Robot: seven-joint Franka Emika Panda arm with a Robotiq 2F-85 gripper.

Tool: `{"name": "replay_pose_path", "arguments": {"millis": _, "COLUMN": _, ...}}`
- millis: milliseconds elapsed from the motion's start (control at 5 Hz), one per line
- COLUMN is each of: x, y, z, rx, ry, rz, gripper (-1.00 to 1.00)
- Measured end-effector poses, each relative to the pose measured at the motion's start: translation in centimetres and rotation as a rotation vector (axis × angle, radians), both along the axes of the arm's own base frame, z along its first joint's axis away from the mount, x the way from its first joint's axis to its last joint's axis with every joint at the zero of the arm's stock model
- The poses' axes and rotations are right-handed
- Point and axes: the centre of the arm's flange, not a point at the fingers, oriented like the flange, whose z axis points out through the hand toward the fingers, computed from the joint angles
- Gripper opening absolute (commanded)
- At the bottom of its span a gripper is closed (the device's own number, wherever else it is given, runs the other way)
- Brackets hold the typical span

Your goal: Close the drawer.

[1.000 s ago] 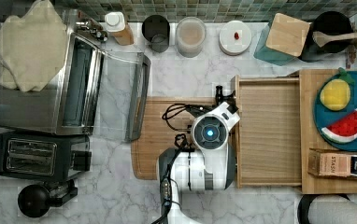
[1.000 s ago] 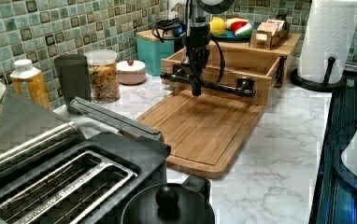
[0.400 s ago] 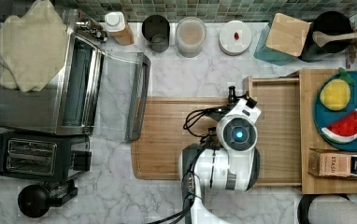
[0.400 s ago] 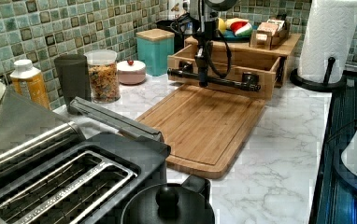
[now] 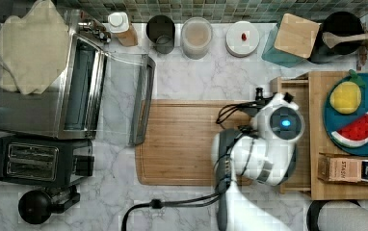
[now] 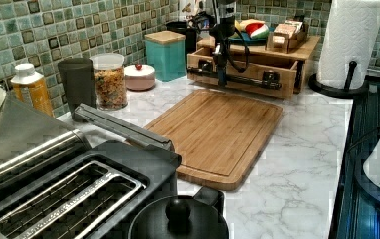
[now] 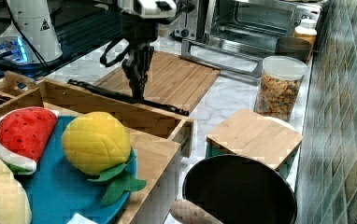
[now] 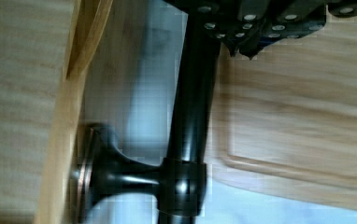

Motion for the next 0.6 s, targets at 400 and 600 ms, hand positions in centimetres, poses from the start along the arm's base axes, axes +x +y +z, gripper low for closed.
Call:
{"name": "replay_pose_path", "arguments": {"millis": 400, "x": -1.1, "y": -7.7, "z": 0.4, "rx": -0.118, "ry": -0.037, "rz": -0.046, "gripper": -1.00}}
{"name": "replay_pose_path", "arguments": {"millis": 600, "x": -0.7, "y": -6.8, "z": 0.3, "rx": -0.158, "ry": -0.014, "rz": 0.029, "gripper": -1.00}}
